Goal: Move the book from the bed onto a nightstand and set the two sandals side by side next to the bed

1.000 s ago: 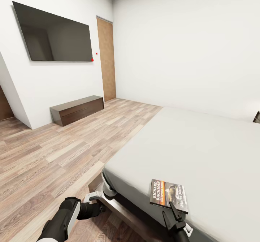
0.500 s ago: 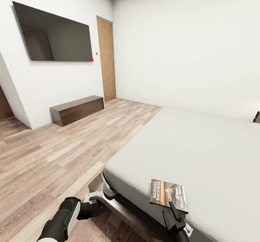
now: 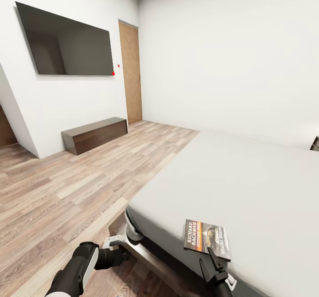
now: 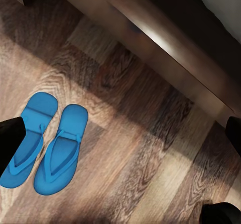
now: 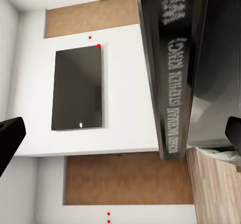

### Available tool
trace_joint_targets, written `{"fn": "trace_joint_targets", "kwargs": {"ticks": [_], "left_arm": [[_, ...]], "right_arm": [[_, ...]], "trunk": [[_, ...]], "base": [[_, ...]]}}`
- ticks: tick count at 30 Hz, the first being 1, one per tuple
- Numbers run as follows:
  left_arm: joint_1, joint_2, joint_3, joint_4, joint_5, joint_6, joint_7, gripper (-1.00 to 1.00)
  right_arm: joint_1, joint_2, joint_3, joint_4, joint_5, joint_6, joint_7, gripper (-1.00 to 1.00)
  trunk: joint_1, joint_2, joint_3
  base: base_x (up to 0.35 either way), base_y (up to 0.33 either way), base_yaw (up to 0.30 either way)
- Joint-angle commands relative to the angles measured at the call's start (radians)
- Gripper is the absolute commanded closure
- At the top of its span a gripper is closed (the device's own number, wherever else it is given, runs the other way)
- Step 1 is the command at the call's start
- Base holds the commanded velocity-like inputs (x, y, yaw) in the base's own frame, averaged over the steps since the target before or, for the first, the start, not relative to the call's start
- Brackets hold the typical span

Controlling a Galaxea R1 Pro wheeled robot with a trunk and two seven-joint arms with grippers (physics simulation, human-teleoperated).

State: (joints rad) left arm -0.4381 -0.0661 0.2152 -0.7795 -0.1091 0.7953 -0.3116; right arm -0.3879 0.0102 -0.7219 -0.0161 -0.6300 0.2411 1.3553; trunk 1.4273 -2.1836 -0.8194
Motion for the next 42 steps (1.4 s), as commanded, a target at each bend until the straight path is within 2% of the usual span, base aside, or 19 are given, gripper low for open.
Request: {"fn": "trace_joint_targets", "kwargs": {"ticks": [1, 9, 25, 32, 42], "left_arm": [[-0.001, -0.001, 0.006, -0.001, -0.011, 0.004, -0.009, -1.00], [-0.001, -0.001, 0.006, -0.001, -0.011, 0.004, -0.009, -1.00], [-0.001, -0.001, 0.007, -0.001, -0.011, 0.004, -0.009, -1.00], [-0.001, -0.001, 0.006, -0.001, -0.012, 0.003, -0.009, -1.00], [-0.001, -0.001, 0.006, -0.001, -0.012, 0.002, -0.009, -1.00]], "right_arm": [[0.000, 0.000, 0.007, -0.001, -0.011, 0.010, 0.002, -1.00], [0.000, 0.001, 0.007, -0.001, -0.010, 0.011, 0.002, -1.00], [-0.001, 0.002, 0.007, 0.001, -0.010, 0.010, 0.001, -1.00], [-0.002, 0.001, 0.007, 0.001, -0.011, 0.011, -0.067, -1.00], [-0.002, -0.001, 0.007, -0.001, -0.011, 0.011, -0.085, -1.00]], "trunk": [[0.000, 0.000, -0.001], [0.000, 0.000, -0.001], [0.000, 0.000, -0.001], [0.000, 0.000, -0.001], [0.000, 0.000, -0.001]], "base": [[-0.131, 0.000, 0.000], [-0.183, 0.000, 0.000], [-0.011, 0.000, 0.000], [0.000, 0.000, 0.000], [0.000, 0.000, 0.000]]}}
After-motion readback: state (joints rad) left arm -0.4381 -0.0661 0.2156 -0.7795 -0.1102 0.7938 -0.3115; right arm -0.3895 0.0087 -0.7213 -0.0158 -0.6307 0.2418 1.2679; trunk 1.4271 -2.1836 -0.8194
